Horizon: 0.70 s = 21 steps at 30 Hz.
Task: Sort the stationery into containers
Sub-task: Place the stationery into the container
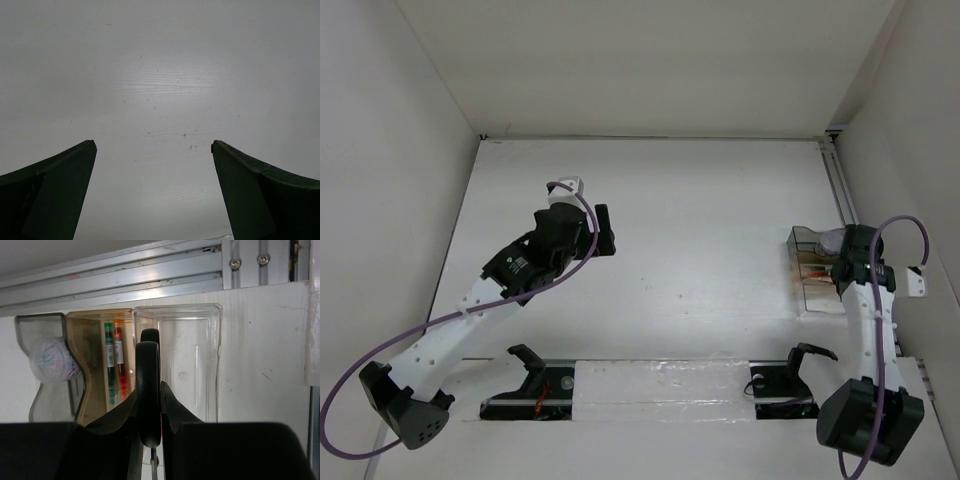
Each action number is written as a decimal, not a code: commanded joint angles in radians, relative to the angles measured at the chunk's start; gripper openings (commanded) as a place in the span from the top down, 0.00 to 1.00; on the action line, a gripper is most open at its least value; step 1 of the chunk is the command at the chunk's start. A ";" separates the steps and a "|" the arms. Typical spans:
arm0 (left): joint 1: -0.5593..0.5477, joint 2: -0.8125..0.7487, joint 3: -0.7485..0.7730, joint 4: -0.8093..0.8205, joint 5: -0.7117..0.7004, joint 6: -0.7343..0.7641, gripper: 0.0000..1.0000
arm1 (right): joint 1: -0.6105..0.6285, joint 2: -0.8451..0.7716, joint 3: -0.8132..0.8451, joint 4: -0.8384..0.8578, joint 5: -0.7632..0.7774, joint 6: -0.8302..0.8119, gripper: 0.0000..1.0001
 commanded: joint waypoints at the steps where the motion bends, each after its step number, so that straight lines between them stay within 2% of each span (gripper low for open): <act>1: -0.001 -0.020 -0.007 0.025 0.005 0.015 0.00 | -0.039 0.030 0.009 -0.017 -0.023 0.053 1.00; 7: -0.001 -0.029 -0.007 0.025 -0.004 0.015 0.00 | -0.072 0.088 0.009 -0.017 -0.023 0.053 1.00; 21: -0.001 -0.061 -0.007 0.015 -0.033 0.006 0.00 | -0.177 0.199 0.047 0.037 -0.069 -0.082 1.00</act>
